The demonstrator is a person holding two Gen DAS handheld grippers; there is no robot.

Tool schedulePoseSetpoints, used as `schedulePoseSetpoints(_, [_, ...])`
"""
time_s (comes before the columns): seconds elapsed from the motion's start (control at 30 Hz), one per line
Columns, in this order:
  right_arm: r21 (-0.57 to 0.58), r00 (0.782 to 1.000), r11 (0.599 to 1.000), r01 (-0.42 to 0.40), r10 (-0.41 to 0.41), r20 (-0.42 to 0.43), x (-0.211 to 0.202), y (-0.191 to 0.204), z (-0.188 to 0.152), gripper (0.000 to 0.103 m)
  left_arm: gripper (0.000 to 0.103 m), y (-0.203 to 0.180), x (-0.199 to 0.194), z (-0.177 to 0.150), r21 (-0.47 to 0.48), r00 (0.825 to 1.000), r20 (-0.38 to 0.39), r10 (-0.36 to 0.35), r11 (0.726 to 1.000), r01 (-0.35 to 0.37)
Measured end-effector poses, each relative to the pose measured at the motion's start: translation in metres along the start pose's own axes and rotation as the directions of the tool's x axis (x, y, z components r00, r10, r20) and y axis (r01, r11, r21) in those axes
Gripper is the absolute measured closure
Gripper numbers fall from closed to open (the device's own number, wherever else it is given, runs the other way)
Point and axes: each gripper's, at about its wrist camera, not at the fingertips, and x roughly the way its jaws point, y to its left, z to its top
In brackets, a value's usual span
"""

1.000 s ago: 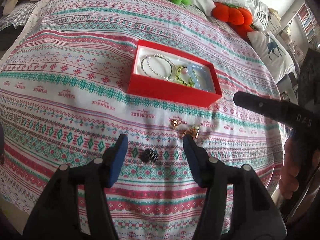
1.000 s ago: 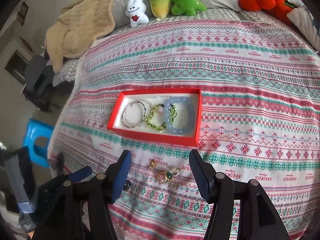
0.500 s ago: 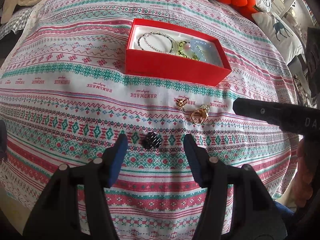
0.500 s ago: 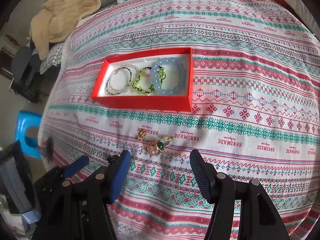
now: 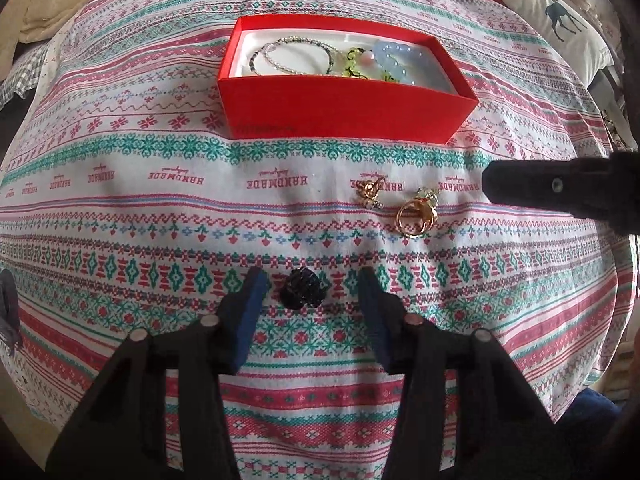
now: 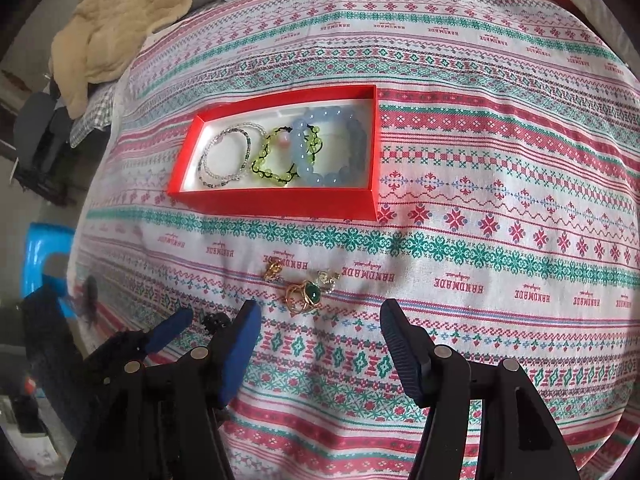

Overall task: Organize jewelry
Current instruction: 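Move both tools back over the gold rings and black ring, then close the left tool on the black ring while the right tool grasps the green-stone gold ring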

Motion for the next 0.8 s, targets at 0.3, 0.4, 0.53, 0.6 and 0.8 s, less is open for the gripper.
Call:
schedulePoseSetpoints(0.3, [-0.019,1.0,1.0,-0.011,0.011,-0.007,0.007,0.0,-0.002,0.04,0.08,0.005,-0.002,0.006,-0.028,1.0,0.015,0.001,1.0,-0.001])
schedulePoseSetpoints(0.4, [-0.038,0.999,0.999,-0.025,0.024,-0.027,0.016,0.003,-0.003,0.04,0.08,0.013,-0.01,0.008,-0.063,1.0,0.026,-0.016,0.998,0.018])
schedulePoseSetpoints(0.53, [-0.065,0.998,0.997,-0.03,0.026,-0.058,0.032,0.009,-0.005,0.049,0.08,0.028,-0.017,0.01,-0.119,0.999,0.037,-0.029,0.992,0.033])
schedulePoseSetpoints(0.6, [-0.058,0.996,0.997,-0.053,0.048,-0.072,0.037,0.011,-0.005,0.055,0.08,0.034,-0.019,0.011,-0.139,0.999,0.039,-0.036,0.989,0.041])
schedulePoseSetpoints(0.8, [-0.054,0.996,0.998,-0.04,0.036,-0.084,0.05,0.017,-0.004,0.061,0.08,0.039,-0.021,0.01,-0.158,0.998,0.044,-0.043,0.986,0.049])
